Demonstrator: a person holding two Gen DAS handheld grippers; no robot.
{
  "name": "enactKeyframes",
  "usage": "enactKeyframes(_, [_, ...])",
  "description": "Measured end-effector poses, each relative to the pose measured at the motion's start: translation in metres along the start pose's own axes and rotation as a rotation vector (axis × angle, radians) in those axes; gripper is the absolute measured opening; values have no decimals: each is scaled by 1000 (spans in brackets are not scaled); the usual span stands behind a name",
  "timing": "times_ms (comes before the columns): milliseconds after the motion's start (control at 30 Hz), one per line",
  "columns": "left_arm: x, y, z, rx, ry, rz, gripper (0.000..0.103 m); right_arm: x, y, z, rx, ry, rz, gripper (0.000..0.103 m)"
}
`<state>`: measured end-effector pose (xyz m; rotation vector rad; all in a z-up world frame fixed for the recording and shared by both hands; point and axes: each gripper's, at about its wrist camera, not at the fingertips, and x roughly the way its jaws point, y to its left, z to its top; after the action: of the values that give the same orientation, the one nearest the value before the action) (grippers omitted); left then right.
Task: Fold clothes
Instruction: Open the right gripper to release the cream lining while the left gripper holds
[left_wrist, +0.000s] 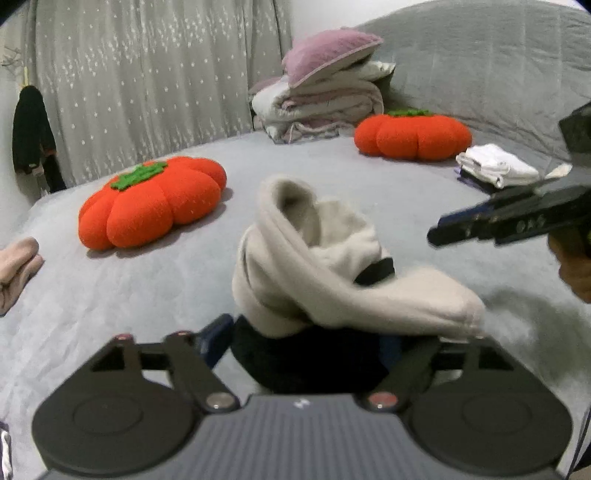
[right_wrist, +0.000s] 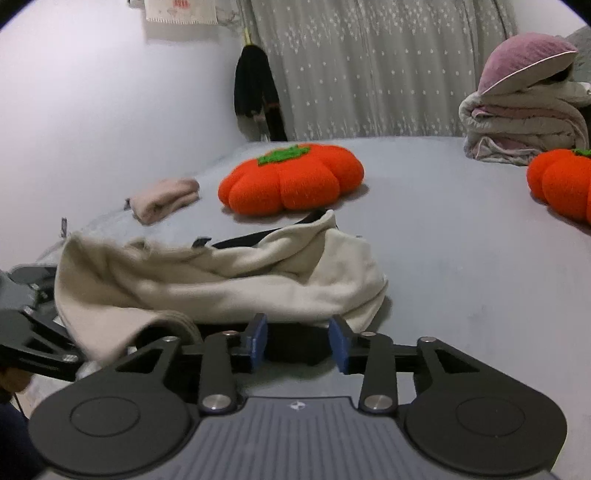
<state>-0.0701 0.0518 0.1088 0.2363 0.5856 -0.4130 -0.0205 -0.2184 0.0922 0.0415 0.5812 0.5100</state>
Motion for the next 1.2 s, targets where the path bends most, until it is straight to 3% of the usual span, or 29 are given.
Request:
enactKeyframes(267, [-3,0,5,0,-17,2,82,9,9,-4,-18,31,12,42])
enactKeyframes(433, [-28,34,10,-156,-123,-35,84,15,15,-6,-34,40,20,42])
enactKeyframes(533, [-34,50,12,-227,-155,-53,92,19,18,-8,-39,45,21,42])
enactKeyframes(700, [-25,56,16,-238,-131,-29,93,21,21,-10,-44,48,27,42])
enactKeyframes(833, [-22,69,15,-319,-136,-6,93,21,20,-12,-45,46,26,42])
enactKeyframes(933, [-7,74,13,-358,-72,4,88,22,20,-13,-43,43,26,42])
enactKeyframes(1033, [13,71,8,-356,17,13,74,21,19,-13,-44,43,27,42])
enactKeyframes(1067, [20,71,6,-364,44,10,58,21,19,-13,-45,43,26,42])
enactKeyframes(1100, [26,70,4,-376,70,-1,31,21,19,-14,-47,42,25,42])
enactKeyframes(1167, [35,69,0,-400,107,-22,10,20,19,-13,-48,40,24,42])
enactKeyframes(1200, [36,67,-1,-399,108,-26,10,20,19,-13,-47,39,23,42])
